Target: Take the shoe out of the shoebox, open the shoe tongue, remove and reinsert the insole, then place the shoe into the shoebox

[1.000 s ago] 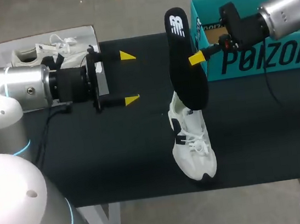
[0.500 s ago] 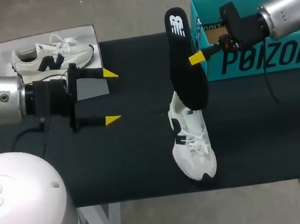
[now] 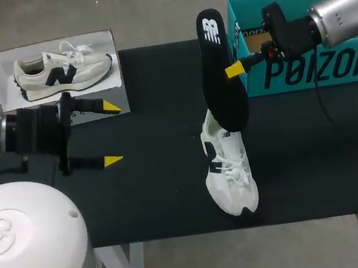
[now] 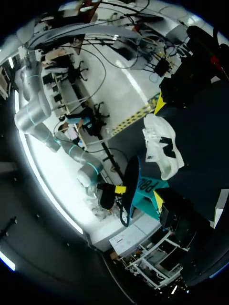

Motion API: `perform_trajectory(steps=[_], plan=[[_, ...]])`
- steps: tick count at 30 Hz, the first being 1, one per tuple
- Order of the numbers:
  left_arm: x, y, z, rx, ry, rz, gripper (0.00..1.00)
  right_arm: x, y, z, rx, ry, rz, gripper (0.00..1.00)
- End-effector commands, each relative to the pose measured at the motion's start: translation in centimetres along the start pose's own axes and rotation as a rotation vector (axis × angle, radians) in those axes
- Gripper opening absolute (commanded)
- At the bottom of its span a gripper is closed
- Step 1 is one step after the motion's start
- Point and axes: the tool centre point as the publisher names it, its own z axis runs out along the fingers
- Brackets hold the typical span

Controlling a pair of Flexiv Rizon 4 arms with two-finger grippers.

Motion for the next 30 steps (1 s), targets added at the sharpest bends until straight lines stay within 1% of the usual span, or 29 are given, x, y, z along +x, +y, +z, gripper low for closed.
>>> perform_trajectory(steps=[1,5,8,9,23,27,30], plan=[[-0.1,1.5,-0.3,0.027,0.001,-0.005,1.0,0.0,0.1,0.1,0.004,-0.001,0.001,0.0],[-0.6,3.1,0.1,0.033,0.022,-0.033,1.0,0.0,0.1,0.1,0.004,-0.001,0.001,0.0],[-0.8,3.8,0.4,0.0,0.057,-0.056,1.0,0.0,0.1,0.1,0.004,-0.001,0.001,0.0],[-1.0,3.8,0.4,-0.002,0.051,-0.056,1.0,0.0,0.1,0.1,0.004,-0.001,0.001,0.0],[-1.0,3.8,0.4,-0.002,0.051,-0.056,1.0,0.0,0.1,0.1,0.004,-0.001,0.001,0.0],[-1.0,3.8,0.4,-0.002,0.051,-0.056,1.0,-2.0,0.6,-0.2,0.056,-0.031,0.027,0.0],[-1.0,3.8,0.4,-0.002,0.051,-0.056,1.0,-4.0,0.9,-0.7,0.05,-0.04,0.038,0.0]])
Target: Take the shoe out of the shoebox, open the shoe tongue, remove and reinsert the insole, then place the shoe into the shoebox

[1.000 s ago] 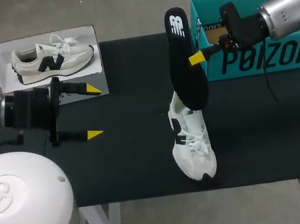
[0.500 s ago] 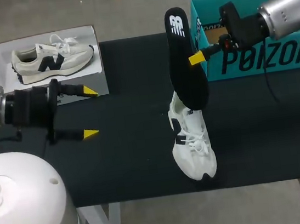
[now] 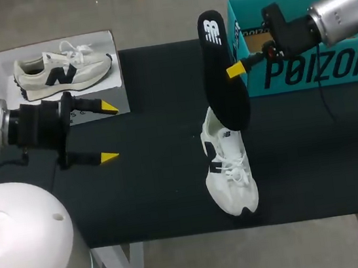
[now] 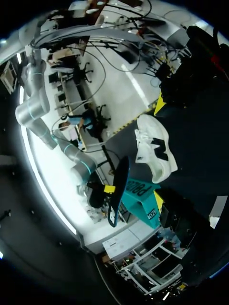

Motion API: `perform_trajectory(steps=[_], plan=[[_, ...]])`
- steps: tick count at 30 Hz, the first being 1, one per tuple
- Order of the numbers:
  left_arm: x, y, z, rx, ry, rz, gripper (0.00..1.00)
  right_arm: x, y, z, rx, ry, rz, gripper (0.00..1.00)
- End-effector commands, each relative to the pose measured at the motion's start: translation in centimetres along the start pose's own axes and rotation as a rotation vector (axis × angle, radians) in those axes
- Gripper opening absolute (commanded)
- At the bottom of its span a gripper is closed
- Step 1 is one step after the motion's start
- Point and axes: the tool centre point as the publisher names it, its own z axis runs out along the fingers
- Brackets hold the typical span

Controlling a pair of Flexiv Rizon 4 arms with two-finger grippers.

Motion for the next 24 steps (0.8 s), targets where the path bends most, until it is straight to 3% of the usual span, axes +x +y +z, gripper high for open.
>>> perform_trajectory(steps=[1,8,12,16,24], plan=[[0.0,-0.1,-0.1,-0.003,0.002,0.0,1.0,-2.5,1.2,-0.2,0.027,-0.002,-0.002,0.0],[0.0,-0.1,-0.1,-0.003,0.002,0.0,1.0,-5.7,2.3,-1.0,0.005,-0.047,0.006,0.0],[0.0,-0.1,-0.1,-0.003,0.002,0.0,1.0,-7.2,2.4,-1.2,-0.056,-0.033,0.025,0.0],[0.0,-0.1,-0.1,-0.003,0.002,0.0,1.0,-7.8,2.0,-0.6,-0.116,-0.008,0.029,0.0],[0.0,-0.1,-0.1,-0.003,0.002,0.0,1.0,-7.3,0.1,2.2,-0.13,0.012,0.025,0.0]])
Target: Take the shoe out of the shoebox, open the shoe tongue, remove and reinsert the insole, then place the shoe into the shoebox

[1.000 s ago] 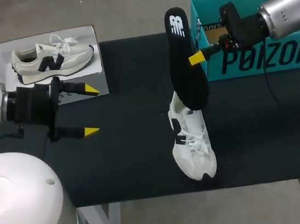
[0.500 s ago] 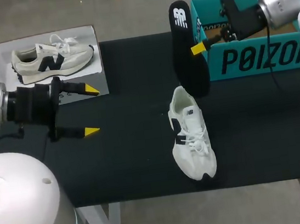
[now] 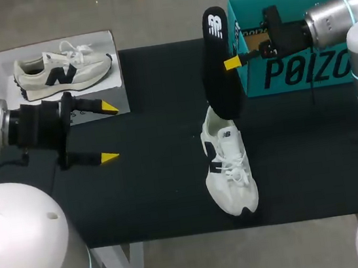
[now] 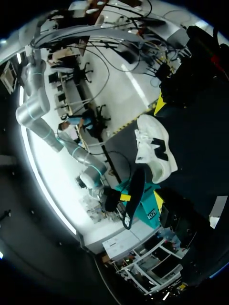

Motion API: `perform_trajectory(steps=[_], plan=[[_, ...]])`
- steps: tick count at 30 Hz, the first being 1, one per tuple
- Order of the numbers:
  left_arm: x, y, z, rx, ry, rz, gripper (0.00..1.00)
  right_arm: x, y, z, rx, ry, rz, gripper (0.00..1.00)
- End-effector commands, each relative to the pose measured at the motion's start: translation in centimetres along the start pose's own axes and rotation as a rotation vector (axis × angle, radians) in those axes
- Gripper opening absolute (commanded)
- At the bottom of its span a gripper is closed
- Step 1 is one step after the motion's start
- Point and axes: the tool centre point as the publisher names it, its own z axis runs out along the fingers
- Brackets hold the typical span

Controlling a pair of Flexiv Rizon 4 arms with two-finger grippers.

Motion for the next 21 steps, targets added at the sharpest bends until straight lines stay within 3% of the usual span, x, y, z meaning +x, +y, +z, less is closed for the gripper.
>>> perform_trajectory(steps=[1,13,21], plan=[[0.0,0.0,-0.1,-0.002,0.003,0.0,1.0,-0.1,-1.0,1.6,-0.019,0.0,-0.003,0.0],[0.0,0.0,-0.1,-0.002,0.003,0.0,1.0,-1.7,-2.0,3.0,-0.031,-0.012,-0.029,0.0],[0.0,0.0,-0.1,-0.002,0.003,0.0,1.0,-1.7,-3.2,3.7,-0.023,-0.016,-0.029,0.0]])
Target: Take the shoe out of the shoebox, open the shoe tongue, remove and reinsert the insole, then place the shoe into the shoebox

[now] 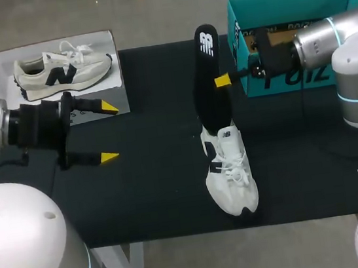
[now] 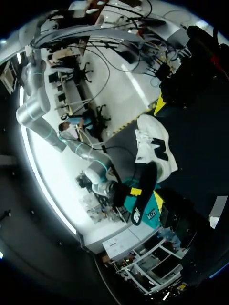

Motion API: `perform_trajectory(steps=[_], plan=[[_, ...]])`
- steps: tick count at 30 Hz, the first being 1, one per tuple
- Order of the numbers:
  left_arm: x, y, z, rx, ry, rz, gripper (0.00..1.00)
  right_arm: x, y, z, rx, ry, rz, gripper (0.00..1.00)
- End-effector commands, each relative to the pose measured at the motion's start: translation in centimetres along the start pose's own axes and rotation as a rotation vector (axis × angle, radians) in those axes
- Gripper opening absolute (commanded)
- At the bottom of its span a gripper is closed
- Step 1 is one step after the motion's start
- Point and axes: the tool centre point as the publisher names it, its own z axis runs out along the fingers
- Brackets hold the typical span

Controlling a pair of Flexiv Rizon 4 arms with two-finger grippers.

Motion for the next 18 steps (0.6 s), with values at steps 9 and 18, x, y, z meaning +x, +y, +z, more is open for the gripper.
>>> perform_trajectory(steps=[9,18], plan=[[0.0,0.0,-0.1,-0.003,0.002,0.0,1.0,0.0,-2.4,0.2,0.018,-0.021,0.033,0.0],[0.0,0.0,-0.1,-0.003,0.002,0.0,1.0,-0.2,-3.7,-0.1,0.042,-0.049,0.053,0.0]])
